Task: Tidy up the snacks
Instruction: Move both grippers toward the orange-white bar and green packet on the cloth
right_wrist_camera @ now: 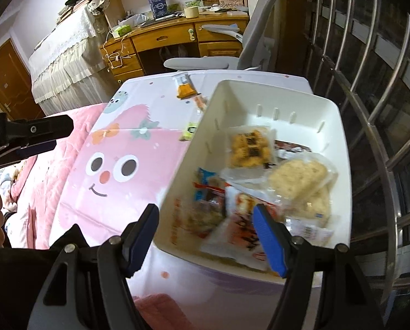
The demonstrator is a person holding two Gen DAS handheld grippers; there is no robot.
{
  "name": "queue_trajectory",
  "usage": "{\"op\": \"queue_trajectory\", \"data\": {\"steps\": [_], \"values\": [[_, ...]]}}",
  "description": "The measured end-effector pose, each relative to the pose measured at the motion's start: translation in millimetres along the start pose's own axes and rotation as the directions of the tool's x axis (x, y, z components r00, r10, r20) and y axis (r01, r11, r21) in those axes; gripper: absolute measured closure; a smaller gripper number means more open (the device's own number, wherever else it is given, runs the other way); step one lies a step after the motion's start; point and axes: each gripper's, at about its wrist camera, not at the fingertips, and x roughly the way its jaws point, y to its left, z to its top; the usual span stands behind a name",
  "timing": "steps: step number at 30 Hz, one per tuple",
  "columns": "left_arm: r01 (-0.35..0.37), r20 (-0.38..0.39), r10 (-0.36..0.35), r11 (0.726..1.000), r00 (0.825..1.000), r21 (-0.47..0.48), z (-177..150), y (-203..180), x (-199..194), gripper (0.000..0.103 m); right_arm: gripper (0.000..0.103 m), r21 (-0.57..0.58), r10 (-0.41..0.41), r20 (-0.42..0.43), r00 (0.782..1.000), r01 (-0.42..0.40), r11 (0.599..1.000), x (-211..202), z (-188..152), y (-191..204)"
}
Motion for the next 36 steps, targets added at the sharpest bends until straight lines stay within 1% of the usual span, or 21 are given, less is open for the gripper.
{"op": "queue_trajectory", "data": {"steps": [5, 9, 14, 17, 20, 22, 25, 27, 32, 36], "values": [[0.002, 0.002, -0.002, 0.999, 1.000, 0.046, 13.4, 28.9, -8.9, 0.019, 0.032, 0.028, -0.014, 0.004, 1.000, 0.013, 1.000, 7.4, 6.3, 32.8], [0.005, -0.002, -0.005, 0.997, 1.000, 0.079, 23.4, 56.3, -14.5, 0.019, 0.032, 0.073, -0.022, 0.002, 1.000, 0.022, 0.997, 15.1, 9.6, 56.2], [0.015, -0.030, -0.012, 0.993, 0.999, 0.113, 34.0, 86.2, -15.3, 0.019, 0.032, 0.188, -0.029, -0.018, 0.999, 0.032, 0.982, 28.7, 11.2, 77.1], [0.032, -0.049, -0.027, 0.992, 0.998, 0.124, 45.1, 102.8, -14.5, 0.019, 0.032, 0.292, -0.040, -0.028, 0.999, 0.046, 0.955, 37.5, 12.7, 84.8], [0.060, -0.060, -0.053, 0.990, 0.997, 0.128, 60.2, 115.8, -13.7, 0.019, 0.032, 0.371, -0.062, -0.036, 0.997, 0.071, 0.926, 42.9, 17.1, 91.1], [0.057, -0.065, -0.049, 0.990, 0.997, 0.131, 70.7, 120.4, -12.1, 0.019, 0.032, 0.424, -0.085, -0.037, 0.996, 0.093, 0.901, 44.7, 21.6, 93.7], [0.024, -0.087, -0.012, 0.990, 0.996, 0.142, 88.3, 123.6, -6.2, 0.019, 0.032, 0.459, -0.125, -0.036, 0.992, 0.127, 0.879, 44.9, 32.3, 98.8], [0.036, -0.100, -0.022, 0.990, 0.995, 0.134, 101.0, 124.6, -1.6, 0.019, 0.032, 0.481, -0.137, -0.021, 0.990, 0.130, 0.867, 43.6, 39.1, 100.0], [0.034, -0.111, -0.022, 0.993, 0.994, 0.109, 136.3, 123.6, 14.3, 0.019, 0.032, 0.542, -0.170, 0.005, 0.985, 0.140, 0.828, 49.3, 60.5, 100.6], [0.008, -0.113, 0.006, 0.993, 0.994, 0.118, 162.4, 117.2, 31.1, 0.019, 0.032, 0.591, -0.186, 0.019, 0.982, 0.139, 0.794, 61.2, 77.8, 99.1]]}}
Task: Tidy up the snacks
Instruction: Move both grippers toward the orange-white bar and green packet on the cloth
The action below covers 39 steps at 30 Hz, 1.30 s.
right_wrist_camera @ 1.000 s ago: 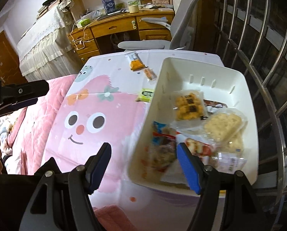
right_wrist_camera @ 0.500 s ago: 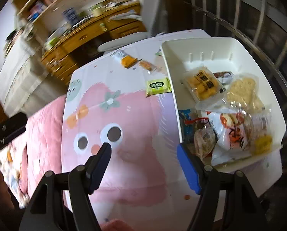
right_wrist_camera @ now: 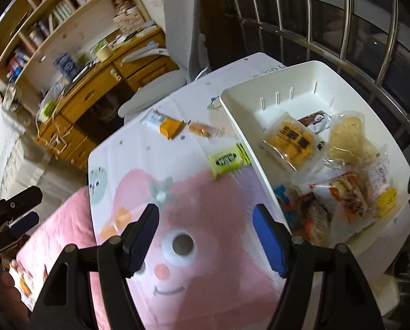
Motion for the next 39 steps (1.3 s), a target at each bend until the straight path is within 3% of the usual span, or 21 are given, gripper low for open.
{"op": "queue_trajectory", "data": {"steps": [10, 21, 28, 39], "values": [[-0.039, -0.071, 0.044, 0.997, 0.997, 0.060, 71.8, -21.7, 71.7, 0.019, 0.032, 0.151, -0.090, 0.039, 0.995, 0.084, 0.985, 57.0, 33.4, 12.2], [-0.059, -0.088, 0.064, 0.996, 0.994, 0.065, 126.9, -44.2, 167.8, 0.019, 0.032, 0.285, -0.231, 0.040, 0.972, 0.211, 0.935, 118.2, 28.6, 10.4], [-0.052, -0.133, 0.057, 0.998, 0.990, 0.045, 134.9, -52.3, 230.3, 0.019, 0.032, 0.302, -0.286, 0.062, 0.956, 0.255, 0.919, 140.9, 28.3, 10.3], [-0.067, -0.177, 0.070, 0.997, 0.982, 0.023, 128.7, -58.9, 302.9, 0.019, 0.032, 0.281, -0.364, 0.015, 0.931, 0.345, 0.895, 164.3, 36.4, 10.1]]}}
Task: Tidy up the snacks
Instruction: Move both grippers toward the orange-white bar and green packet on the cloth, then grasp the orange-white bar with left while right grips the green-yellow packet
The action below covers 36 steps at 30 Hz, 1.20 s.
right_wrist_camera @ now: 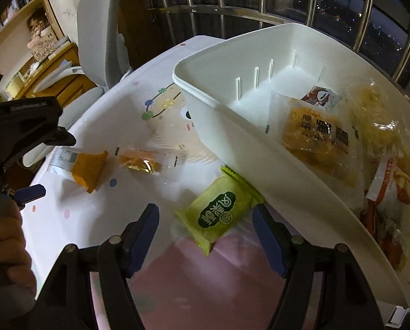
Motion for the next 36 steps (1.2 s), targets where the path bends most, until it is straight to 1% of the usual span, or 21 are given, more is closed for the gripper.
{"op": "queue_trajectory", "data": {"steps": [2, 3, 5, 7, 8, 10, 12, 15, 17, 18, 20, 22, 25, 29, 32, 34, 36], "values": [[0.018, -0.017, -0.019, 1.000, 1.000, -0.024, 0.8, 0.6, 10.7, 0.019, 0.032, 0.010, -0.011, -0.013, 1.000, 0.011, 1.000, 4.4, 1.9, -1.7], [0.014, -0.020, -0.015, 0.999, 1.000, -0.029, 1.0, 0.8, 12.8, 0.019, 0.032, 0.013, -0.019, -0.016, 1.000, 0.019, 1.000, 6.1, 2.4, -2.3], [-0.009, -0.017, 0.009, 1.000, 1.000, -0.025, 0.4, -1.0, 18.9, 0.019, 0.032, 0.019, -0.025, -0.033, 0.999, 0.025, 1.000, 10.4, 2.7, -3.9], [-0.021, 0.001, 0.021, 1.000, 1.000, -0.007, 0.8, -3.2, 18.8, 0.019, 0.032, 0.029, -0.012, -0.060, 0.998, 0.014, 0.999, 14.6, 2.6, -5.9], [-0.033, -0.002, 0.033, 0.999, 0.999, -0.001, 0.6, -4.3, 20.3, 0.019, 0.032, 0.032, -0.011, -0.065, 0.998, 0.013, 0.999, 15.8, 2.7, -7.0], [-0.051, 0.005, 0.051, 0.999, 0.999, -0.005, 0.1, -6.5, 21.1, 0.020, 0.035, 0.040, -0.014, -0.078, 0.997, 0.017, 0.999, 19.0, 3.4, -10.2], [-0.074, 0.013, 0.074, 0.997, 0.997, -0.016, -0.4, -7.0, 20.3, 0.026, 0.038, 0.048, 0.009, -0.102, 0.995, -0.004, 0.999, 23.3, 4.5, -13.4], [-0.095, 0.028, 0.097, 0.995, 0.995, -0.037, -2.3, -4.0, 16.6, 0.035, 0.042, 0.036, 0.015, -0.104, 0.994, -0.011, 0.999, 23.6, 5.4, -12.5], [-0.114, 0.036, 0.115, 0.993, 0.993, -0.041, -4.1, -1.1, 13.8, 0.049, 0.046, 0.012, 0.009, -0.115, 0.993, -0.007, 1.000, 23.9, 6.5, -10.2], [-0.117, 0.039, 0.119, 0.992, 0.992, -0.043, -5.1, 1.6, 11.3, 0.051, 0.047, -0.004, 0.013, -0.128, 0.992, -0.013, 1.000, 24.5, 7.6, -9.2], [-0.121, 0.046, 0.124, 0.992, 0.991, -0.046, -6.1, 4.3, 9.8, 0.058, 0.050, -0.010, 0.025, -0.144, 0.989, -0.026, 1.000, 25.3, 9.9, -9.1], [-0.120, 0.047, 0.122, 0.992, 0.991, -0.045, -8.2, 8.4, 7.4, 0.063, 0.053, -0.022, 0.034, -0.156, 0.987, -0.038, 0.999, 25.3, 11.1, -8.8], [-0.110, 0.043, 0.111, 0.993, 0.993, -0.037, -12.0, 13.4, 5.2, 0.066, 0.057, -0.035, 0.050, -0.176, 0.983, -0.057, 0.998, 25.0, 12.2, -9.7], [-0.121, 0.013, 0.122, 0.991, 0.992, -0.055, -19.2, 25.1, -0.6, 0.067, 0.063, -0.063, 0.069, -0.213, 0.975, -0.084, 0.994, 24.7, 13.9, -10.5], [-0.136, -0.004, 0.136, 0.988, 0.991, -0.069, -26.5, 34.5, -5.5, 0.068, 0.064, -0.065, 0.090, -0.253, 0.963, -0.110, 0.992, 24.4, 12.7, -13.0], [-0.139, -0.007, 0.139, 0.987, 0.990, -0.076, -32.7, 40.3, -12.0, 0.072, 0.064, -0.068, 0.097, -0.282, 0.955, -0.121, 0.990, 23.5, 10.4, -14.5], [-0.145, -0.016, 0.144, 0.986, 0.989, -0.079, -40.0, 45.4, -18.9, 0.073, 0.064, -0.067, 0.104, -0.313, 0.944, -0.131, 0.989, 22.6, 7.6, -15.6]]}}
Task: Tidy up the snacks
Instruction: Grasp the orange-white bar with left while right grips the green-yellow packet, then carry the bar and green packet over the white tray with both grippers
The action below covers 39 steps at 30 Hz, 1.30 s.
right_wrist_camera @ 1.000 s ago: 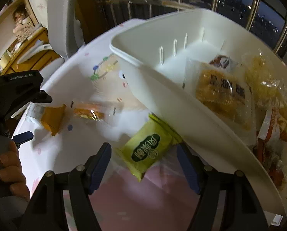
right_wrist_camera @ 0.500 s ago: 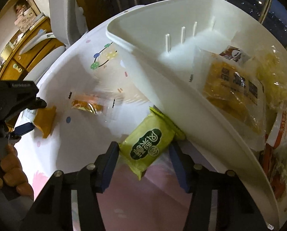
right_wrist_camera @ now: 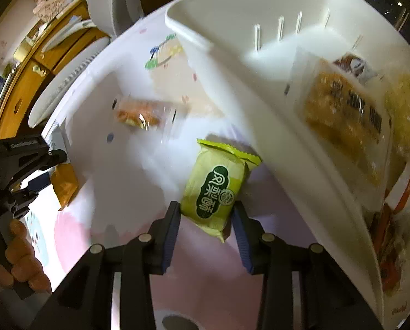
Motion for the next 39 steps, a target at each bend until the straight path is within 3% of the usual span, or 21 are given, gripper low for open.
{"op": "queue_trajectory", "data": {"steps": [7, 15, 27, 39], "values": [[0.002, -0.015, -0.002, 1.000, 1.000, -0.010, -28.4, 22.3, -24.2, 0.073, 0.065, 0.010, 0.059, -0.085, 0.995, -0.058, 0.998, -4.7, -16.8, -4.8], [0.020, 0.017, -0.021, 0.999, 1.000, 0.026, -69.2, 39.6, -81.1, 0.073, 0.065, 0.000, 0.104, -0.120, 0.987, -0.104, 0.995, -35.6, -48.7, -5.7], [0.117, 0.043, -0.122, 0.988, 0.992, 0.100, -165.3, 48.3, -169.8, 0.073, 0.065, -0.006, 0.189, 0.000, 0.982, -0.189, 0.982, -106.2, -97.8, -26.7], [0.170, 0.007, -0.175, 0.964, 0.985, 0.206, -236.9, 16.3, -203.4, 0.073, 0.065, 0.081, 0.240, 0.079, 0.967, -0.247, 0.966, -148.1, -130.8, -97.4]]}}
